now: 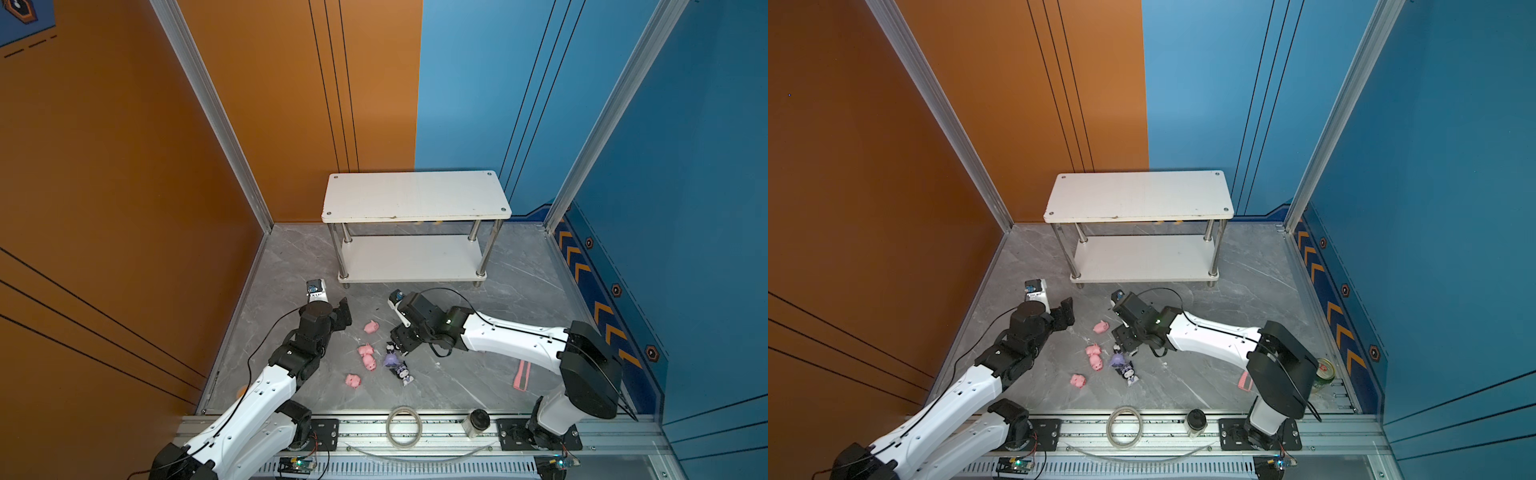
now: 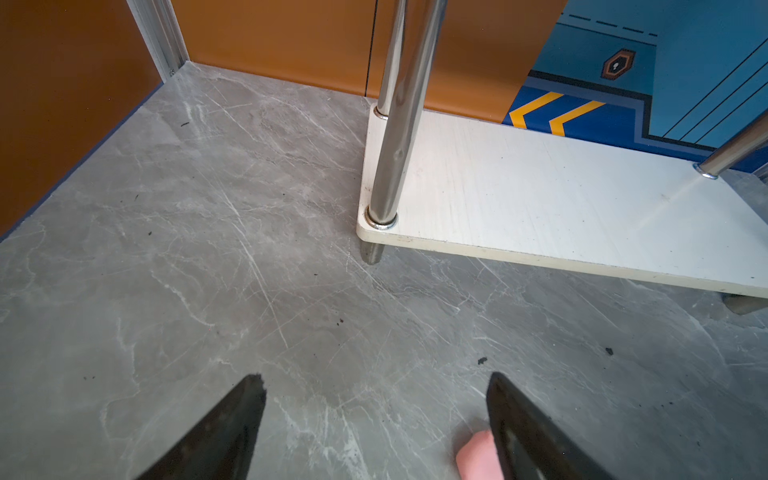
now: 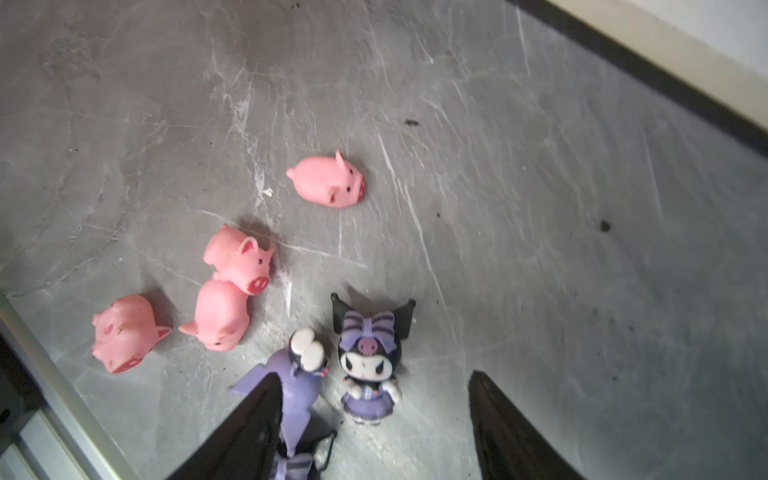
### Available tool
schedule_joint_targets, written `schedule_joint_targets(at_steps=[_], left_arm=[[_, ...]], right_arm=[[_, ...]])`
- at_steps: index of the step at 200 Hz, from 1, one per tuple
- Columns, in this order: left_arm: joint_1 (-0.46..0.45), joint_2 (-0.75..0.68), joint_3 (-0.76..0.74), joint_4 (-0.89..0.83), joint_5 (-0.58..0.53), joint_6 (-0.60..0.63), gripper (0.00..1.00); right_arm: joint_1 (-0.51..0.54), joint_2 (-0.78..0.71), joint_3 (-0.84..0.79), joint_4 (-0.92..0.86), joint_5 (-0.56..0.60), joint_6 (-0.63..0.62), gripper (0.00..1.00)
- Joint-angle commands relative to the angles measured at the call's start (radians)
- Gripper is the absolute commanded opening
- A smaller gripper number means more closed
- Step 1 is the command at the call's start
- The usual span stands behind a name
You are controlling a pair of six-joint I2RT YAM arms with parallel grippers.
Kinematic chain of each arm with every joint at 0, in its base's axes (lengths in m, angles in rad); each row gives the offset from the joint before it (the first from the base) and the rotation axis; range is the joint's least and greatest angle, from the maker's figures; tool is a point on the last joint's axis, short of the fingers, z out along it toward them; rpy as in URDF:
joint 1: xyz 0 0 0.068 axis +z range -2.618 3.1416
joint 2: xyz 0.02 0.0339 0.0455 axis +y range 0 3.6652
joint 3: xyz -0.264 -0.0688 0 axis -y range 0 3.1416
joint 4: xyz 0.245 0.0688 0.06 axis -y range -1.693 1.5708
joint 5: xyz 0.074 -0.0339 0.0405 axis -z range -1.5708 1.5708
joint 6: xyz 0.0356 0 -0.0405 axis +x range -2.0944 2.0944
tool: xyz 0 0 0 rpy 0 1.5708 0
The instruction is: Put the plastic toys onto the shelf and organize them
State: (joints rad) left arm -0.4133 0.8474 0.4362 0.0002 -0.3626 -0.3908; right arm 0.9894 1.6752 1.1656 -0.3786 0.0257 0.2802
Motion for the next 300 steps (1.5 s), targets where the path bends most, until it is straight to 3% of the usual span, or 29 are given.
schedule_joint_targets(at_steps=[1, 52, 114, 176, 233, 300], left_arm=[[0.003, -0.001, -0.027, 0.004, -0.021, -0.011, 0.90], [0.034, 0.020, -0.031, 0.031, -0.026, -0.002, 0.91], [0.077, 0.177, 0.040, 0.083, 0.038, 0.008, 0.92], [0.082, 0.281, 0.092, 0.102, 0.096, 0.001, 0.92], [0.080, 0.275, 0.105, 0.088, 0.095, 0.006, 0.92], [0.082, 0.263, 0.102, 0.076, 0.089, 0.001, 0.92]], right_arm=[[-0.001, 0.073, 0.071, -0.145, -0.011, -0.063, 0.77], [-0.067, 0.157, 0.153, -0.181, -0.079, -0.087, 0.71], [-0.049, 0.237, 0.187, -0.258, -0.162, -0.121, 0.76], [-0.049, 0.274, 0.208, -0.252, -0.126, -0.120, 0.71], [-0.054, 0.324, 0.250, -0.241, -0.107, -0.120, 0.58], [-0.065, 0.334, 0.238, -0.241, -0.112, -0.112, 0.56]])
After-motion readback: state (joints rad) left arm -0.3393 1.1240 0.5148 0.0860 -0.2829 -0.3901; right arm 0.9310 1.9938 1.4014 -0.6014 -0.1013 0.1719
